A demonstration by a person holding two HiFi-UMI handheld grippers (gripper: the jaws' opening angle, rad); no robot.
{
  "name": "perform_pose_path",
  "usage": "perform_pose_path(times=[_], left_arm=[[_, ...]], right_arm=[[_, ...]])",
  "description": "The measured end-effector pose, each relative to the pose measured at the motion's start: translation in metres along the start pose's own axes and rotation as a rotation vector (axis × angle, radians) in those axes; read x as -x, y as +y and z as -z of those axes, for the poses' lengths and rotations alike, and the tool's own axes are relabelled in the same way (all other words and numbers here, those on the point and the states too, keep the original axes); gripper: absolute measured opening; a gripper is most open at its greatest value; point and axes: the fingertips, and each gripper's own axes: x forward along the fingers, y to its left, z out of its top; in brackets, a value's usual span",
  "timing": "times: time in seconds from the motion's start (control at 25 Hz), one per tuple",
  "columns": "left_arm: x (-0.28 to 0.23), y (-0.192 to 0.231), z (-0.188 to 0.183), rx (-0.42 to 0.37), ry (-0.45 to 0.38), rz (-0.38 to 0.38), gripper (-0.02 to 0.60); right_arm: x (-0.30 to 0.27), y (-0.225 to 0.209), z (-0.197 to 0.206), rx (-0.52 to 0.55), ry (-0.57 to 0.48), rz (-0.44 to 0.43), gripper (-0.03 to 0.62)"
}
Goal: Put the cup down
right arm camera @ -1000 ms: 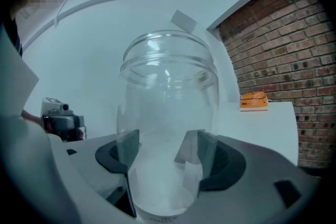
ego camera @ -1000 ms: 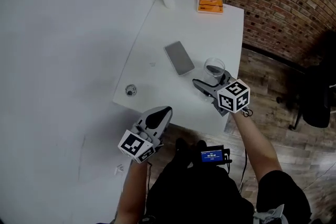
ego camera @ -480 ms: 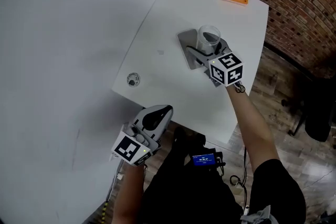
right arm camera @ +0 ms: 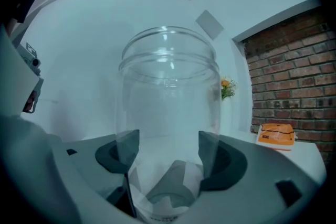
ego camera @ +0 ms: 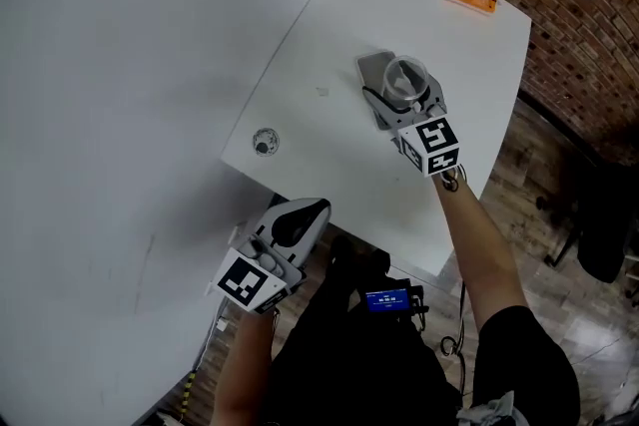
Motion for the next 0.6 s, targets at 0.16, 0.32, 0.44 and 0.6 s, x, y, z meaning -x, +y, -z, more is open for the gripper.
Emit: perform_pose_path(times=[0.16,0.32,0.44,0.6], left_arm=[[0.005,0.002,-0.002,-0.013,0.003,-0.009,0.009],[0.009,-0.002,-0.004,-0.028,0.009,-0.005,0.009],[0.011,-0.004,-0.004,-0.035,0.017,-0.005,0.009],[0.013,-0.011,-0.005,-0.039,0.012,0.001,0.009]], right_arm=[[-0.002,0.0,0.003,-0.009,0.031,-0.013,0.357],[-0.001,0.001,0.008,0.017,0.082,-0.007,0.43],[0.008,0.0,0.009,0.009,0.101,0.001,0.5],[0.028,-0.007,0.012,-0.028,0.121,0.033,0.5]])
